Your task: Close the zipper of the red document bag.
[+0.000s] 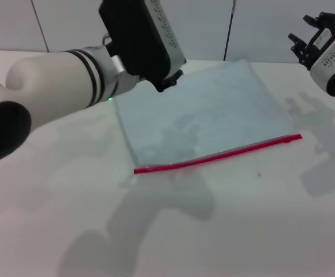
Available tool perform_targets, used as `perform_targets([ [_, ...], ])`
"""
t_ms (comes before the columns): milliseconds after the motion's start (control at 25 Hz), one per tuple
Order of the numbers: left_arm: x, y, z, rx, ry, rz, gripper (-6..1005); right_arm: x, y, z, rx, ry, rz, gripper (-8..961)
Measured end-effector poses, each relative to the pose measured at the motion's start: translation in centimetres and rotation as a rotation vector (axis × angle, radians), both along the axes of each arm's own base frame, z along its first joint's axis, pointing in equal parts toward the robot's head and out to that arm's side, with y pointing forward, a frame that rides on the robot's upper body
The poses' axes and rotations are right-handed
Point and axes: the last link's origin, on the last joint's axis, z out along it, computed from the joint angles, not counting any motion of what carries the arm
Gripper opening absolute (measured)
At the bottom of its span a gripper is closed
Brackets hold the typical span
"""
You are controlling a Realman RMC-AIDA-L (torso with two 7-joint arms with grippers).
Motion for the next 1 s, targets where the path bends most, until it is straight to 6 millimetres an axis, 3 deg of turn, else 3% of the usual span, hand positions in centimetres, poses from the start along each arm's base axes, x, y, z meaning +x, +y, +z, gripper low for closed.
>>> perform_targets([
  [160,0.0,0.0,-0.3,-0.005,0.009,-0.006,351,0.0,0.0,0.0,0.001,0.000,-0.001,390],
  [240,0.0,0.1,-0.2,0.005,0.002,-0.012,599,0.0,0.0,0.0,0.001,0.003,-0.002,389],
  [680,-1.0,0.4,2.5,0.181,-0.253,-0.026,826,-0.3,-0.8,-0.3,-0.012,0.219,-0.056,381],
  [1000,-3.9,0.5,3.1,0.296,-0.518,0.003,866,-1.6,-2.1,-1.5,-0.123,0.452,-0.034,380],
])
